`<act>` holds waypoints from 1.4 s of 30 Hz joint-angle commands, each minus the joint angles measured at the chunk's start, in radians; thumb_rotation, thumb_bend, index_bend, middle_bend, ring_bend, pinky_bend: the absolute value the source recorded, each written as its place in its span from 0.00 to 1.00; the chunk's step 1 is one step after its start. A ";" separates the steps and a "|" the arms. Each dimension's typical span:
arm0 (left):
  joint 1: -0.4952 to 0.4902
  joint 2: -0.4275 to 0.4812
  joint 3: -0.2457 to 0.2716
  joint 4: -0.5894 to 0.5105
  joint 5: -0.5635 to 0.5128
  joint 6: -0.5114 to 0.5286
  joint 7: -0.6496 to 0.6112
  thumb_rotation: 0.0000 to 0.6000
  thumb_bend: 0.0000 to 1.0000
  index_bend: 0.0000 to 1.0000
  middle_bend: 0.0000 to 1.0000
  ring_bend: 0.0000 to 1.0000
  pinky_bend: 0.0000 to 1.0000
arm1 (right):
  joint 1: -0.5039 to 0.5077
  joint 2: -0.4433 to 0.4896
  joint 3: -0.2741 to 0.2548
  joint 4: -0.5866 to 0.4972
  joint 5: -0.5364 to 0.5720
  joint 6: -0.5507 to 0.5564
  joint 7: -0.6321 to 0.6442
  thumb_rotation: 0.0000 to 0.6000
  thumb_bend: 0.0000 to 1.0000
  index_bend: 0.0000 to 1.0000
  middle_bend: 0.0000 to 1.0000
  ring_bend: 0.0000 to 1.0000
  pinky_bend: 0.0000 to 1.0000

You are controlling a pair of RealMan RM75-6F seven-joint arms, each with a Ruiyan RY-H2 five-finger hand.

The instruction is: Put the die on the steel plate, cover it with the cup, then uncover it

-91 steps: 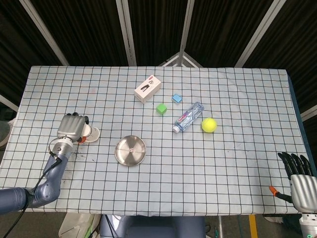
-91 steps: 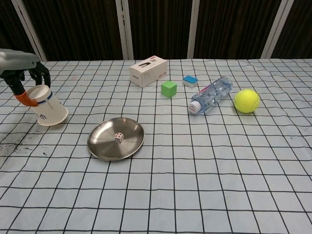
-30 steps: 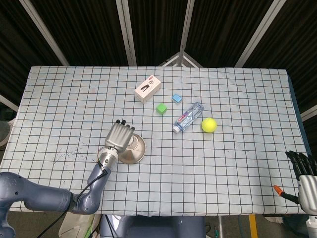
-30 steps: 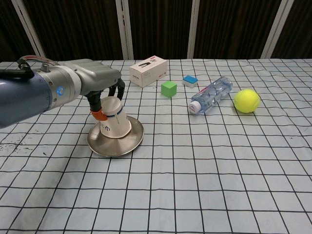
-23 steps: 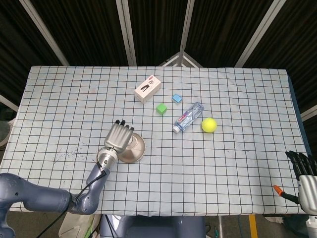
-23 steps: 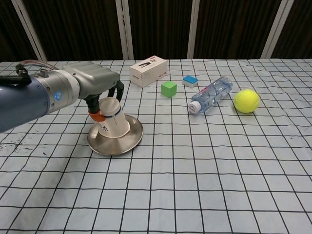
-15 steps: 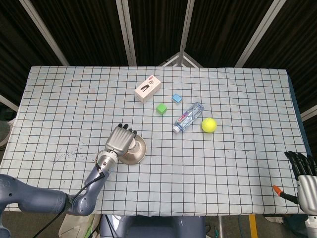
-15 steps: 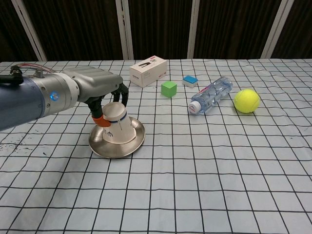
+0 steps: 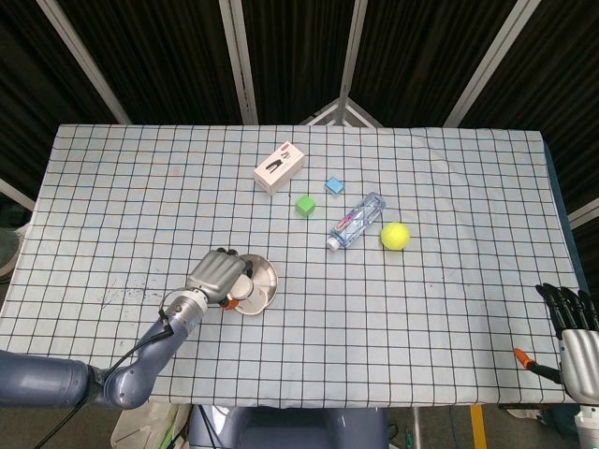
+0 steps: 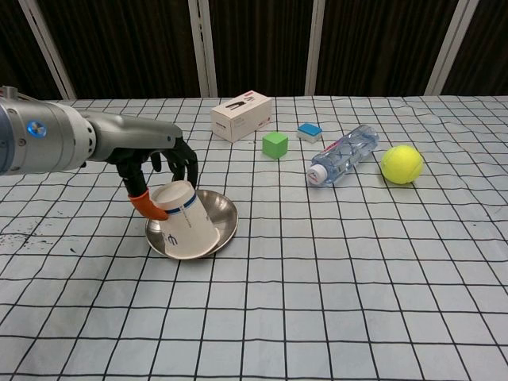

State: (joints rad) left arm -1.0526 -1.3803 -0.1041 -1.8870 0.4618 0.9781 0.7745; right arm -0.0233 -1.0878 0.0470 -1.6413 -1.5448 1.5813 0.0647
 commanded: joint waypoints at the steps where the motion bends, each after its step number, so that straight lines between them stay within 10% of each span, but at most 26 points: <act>1: -0.019 0.008 0.021 0.000 -0.023 0.014 0.040 1.00 0.43 0.44 0.39 0.21 0.21 | 0.003 -0.001 0.000 -0.002 0.000 -0.005 -0.002 1.00 0.13 0.12 0.14 0.10 0.03; 23: -0.011 -0.204 0.101 0.222 0.252 0.224 0.152 1.00 0.43 0.44 0.38 0.22 0.21 | 0.007 -0.002 0.003 -0.005 0.013 -0.018 0.008 1.00 0.13 0.12 0.14 0.10 0.03; 42: 0.063 -0.120 0.060 0.147 0.368 0.170 -0.044 1.00 0.43 0.44 0.38 0.22 0.21 | 0.007 -0.003 0.003 -0.011 0.015 -0.020 -0.002 1.00 0.13 0.12 0.14 0.10 0.03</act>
State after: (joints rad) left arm -0.9935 -1.5052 -0.0451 -1.7354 0.8290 1.1497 0.7342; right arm -0.0159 -1.0907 0.0496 -1.6522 -1.5302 1.5617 0.0626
